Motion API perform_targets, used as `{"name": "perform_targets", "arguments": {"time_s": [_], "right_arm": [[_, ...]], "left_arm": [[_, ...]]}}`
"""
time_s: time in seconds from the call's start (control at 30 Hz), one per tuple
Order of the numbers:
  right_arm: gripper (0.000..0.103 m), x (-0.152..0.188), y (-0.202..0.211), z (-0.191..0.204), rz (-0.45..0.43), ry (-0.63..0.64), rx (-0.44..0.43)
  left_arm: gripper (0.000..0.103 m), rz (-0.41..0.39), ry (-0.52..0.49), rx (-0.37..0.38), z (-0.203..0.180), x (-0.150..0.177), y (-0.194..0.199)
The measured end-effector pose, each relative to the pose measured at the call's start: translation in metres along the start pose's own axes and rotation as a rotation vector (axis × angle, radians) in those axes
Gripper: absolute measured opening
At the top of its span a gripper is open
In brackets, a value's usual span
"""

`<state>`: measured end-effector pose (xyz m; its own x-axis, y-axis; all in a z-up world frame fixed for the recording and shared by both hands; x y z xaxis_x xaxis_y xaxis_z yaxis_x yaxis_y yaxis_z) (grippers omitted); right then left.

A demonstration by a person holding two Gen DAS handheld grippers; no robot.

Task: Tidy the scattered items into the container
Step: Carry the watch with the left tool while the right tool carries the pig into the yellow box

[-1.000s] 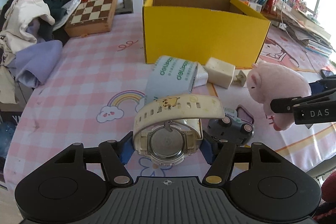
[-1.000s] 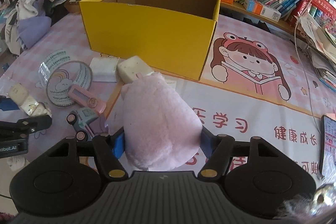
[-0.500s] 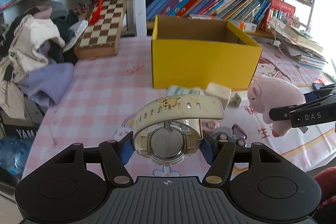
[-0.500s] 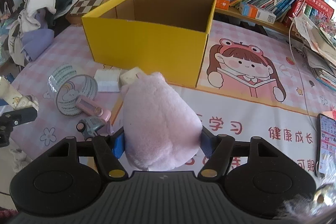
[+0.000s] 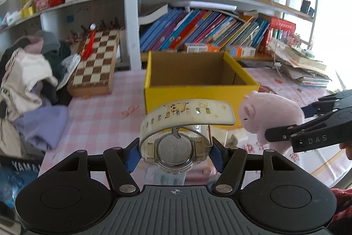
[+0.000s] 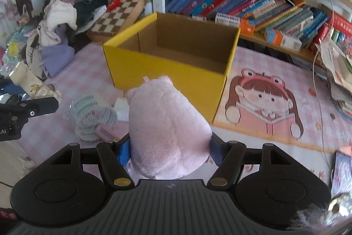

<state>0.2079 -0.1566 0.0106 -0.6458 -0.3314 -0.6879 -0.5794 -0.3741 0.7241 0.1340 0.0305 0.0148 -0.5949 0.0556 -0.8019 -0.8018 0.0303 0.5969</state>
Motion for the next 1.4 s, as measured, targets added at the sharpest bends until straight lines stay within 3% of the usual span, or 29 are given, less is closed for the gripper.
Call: {"name": "perform_targets", "arguments": {"time_s": [0.3,0.83,1.07,1.4], "right_arm": [[0.066,-0.039,0.000,-0.008,-0.070,0.120,-0.011],[0.067,-0.098,-0.029,-0.041,-0.126,0.220,-0.018],[0.067,-0.123,-0.056,-0.049,-0.117,0.281,-0.019],[0.067,-0.149,-0.117,-0.047,-0.054,0.434,-0.007]], "left_arm": [[0.063,-0.048,-0.046,0.027,-0.014,-0.036,-0.017],[0.063,-0.096,-0.150,0.027,-0.026,-0.103,-0.061],[0.063,-0.061,-0.142,-0.004,-0.013,-0.124,-0.100],[0.063,0.007,-0.157,-0.014,-0.006,-0.127,-0.159]]}}
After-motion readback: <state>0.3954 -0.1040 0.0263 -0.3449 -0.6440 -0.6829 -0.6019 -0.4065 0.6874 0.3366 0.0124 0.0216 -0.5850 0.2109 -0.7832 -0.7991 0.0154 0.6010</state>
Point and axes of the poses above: each gripper's, at about its wrist camera, not at the fingertips, and y roughly against the way its jaws point, z to its left, x to its underside, the point moved 4 cm from there along -y, roughly the way its jaws point, and after that the axes turned 3 degrees about -y, right-handed, at the moved point
